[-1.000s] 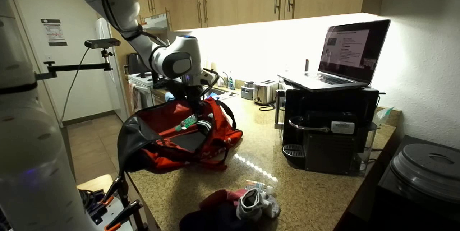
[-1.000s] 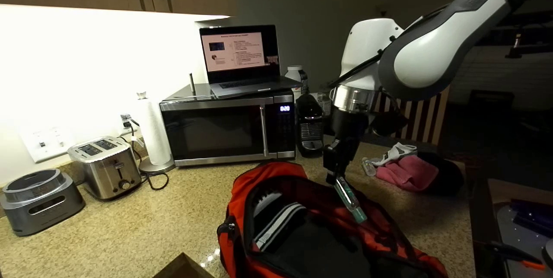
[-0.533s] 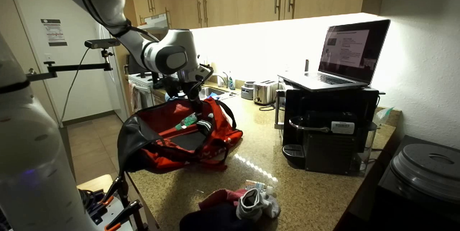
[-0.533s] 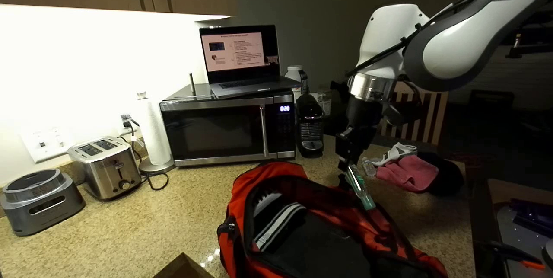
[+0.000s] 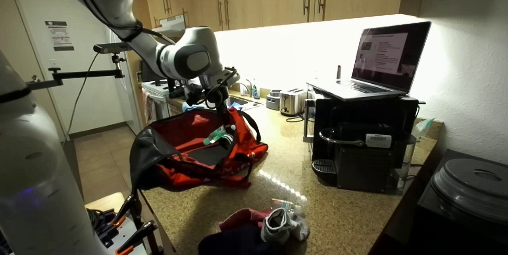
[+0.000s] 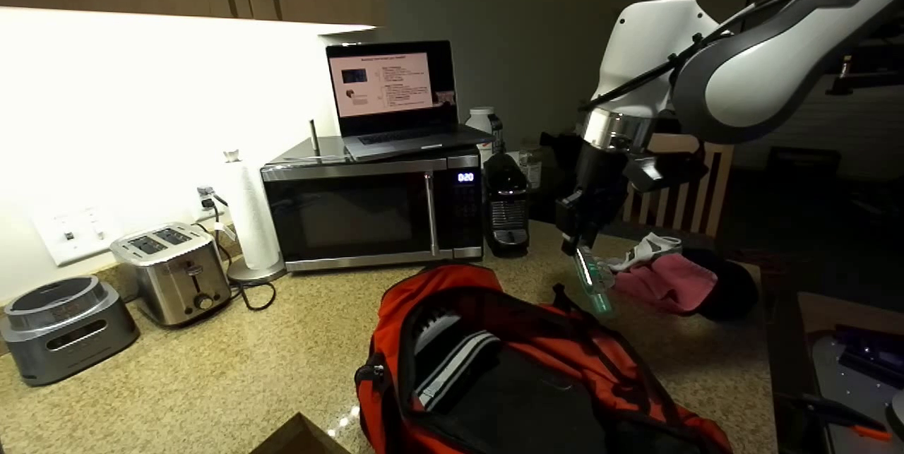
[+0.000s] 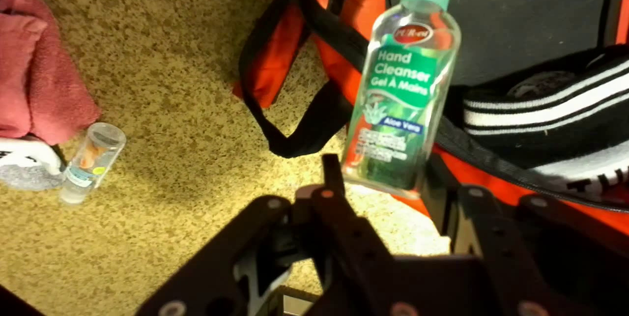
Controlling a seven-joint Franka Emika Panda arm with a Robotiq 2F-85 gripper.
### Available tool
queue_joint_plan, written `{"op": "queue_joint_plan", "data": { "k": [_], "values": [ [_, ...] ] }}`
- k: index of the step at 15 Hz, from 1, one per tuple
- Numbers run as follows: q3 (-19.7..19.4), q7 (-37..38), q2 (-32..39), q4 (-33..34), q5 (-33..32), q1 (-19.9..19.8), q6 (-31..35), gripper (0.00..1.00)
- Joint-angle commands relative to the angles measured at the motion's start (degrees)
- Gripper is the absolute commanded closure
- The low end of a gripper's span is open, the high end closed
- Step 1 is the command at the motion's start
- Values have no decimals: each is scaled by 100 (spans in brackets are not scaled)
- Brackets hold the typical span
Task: Remove the bottle out of the bag
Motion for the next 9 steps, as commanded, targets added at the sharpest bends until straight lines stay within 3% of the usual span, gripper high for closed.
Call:
{"op": "queue_joint_plan", "data": {
  "k": [1, 9],
  "values": [
    [49, 356, -170, -148, -289, -275, -53, 82],
    [-59, 794, -301, -160, -456, -645, -187, 82]
  ]
}}
